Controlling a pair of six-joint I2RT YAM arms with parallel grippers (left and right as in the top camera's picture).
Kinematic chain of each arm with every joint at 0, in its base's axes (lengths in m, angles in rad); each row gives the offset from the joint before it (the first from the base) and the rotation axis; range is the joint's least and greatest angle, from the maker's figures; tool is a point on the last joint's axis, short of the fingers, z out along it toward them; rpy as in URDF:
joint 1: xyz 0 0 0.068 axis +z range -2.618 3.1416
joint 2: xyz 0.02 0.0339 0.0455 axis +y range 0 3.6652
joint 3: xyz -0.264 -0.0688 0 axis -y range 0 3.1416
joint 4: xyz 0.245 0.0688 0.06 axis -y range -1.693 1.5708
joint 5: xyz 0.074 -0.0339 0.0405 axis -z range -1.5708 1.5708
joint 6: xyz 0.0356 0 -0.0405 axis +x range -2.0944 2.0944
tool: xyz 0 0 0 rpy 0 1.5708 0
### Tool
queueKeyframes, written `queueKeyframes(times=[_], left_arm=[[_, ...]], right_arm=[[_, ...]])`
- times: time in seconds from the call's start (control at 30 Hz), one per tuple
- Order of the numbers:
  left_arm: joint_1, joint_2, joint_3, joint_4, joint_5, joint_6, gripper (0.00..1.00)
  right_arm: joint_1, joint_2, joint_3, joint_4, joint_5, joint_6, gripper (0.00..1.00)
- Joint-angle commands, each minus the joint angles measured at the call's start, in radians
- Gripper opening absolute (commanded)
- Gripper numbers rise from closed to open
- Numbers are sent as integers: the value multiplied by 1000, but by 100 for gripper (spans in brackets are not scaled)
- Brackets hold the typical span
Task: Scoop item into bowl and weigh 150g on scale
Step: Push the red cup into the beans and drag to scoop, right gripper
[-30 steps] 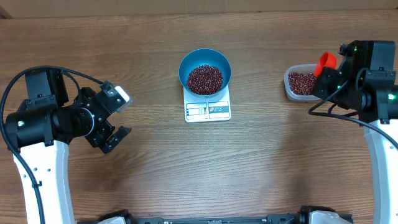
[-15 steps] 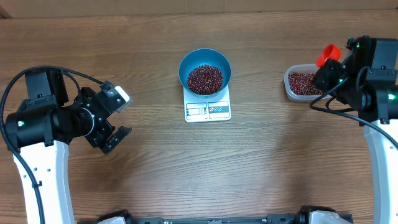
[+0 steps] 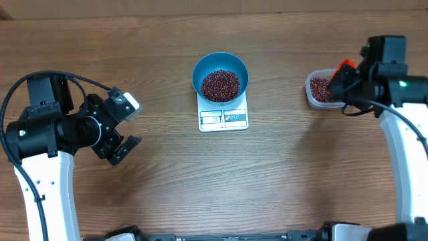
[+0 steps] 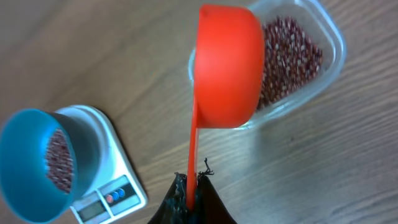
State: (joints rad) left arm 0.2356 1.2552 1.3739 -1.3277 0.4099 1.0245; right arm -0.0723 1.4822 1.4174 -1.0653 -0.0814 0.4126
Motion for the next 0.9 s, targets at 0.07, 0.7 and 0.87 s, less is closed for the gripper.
queueKeyframes(times=[0.07,0.7,0.87], left_arm=[[0,2,2,-3,-6,34,100],[0,2,2,-3,-6,34,100],[0,2,2,-3,-6,34,100]], right_arm=[[-8,13,-4,-14,73,-172,4],[-8,71,86,-100,254,-441,4],[-8,112,225,-236,254,-431,4]])
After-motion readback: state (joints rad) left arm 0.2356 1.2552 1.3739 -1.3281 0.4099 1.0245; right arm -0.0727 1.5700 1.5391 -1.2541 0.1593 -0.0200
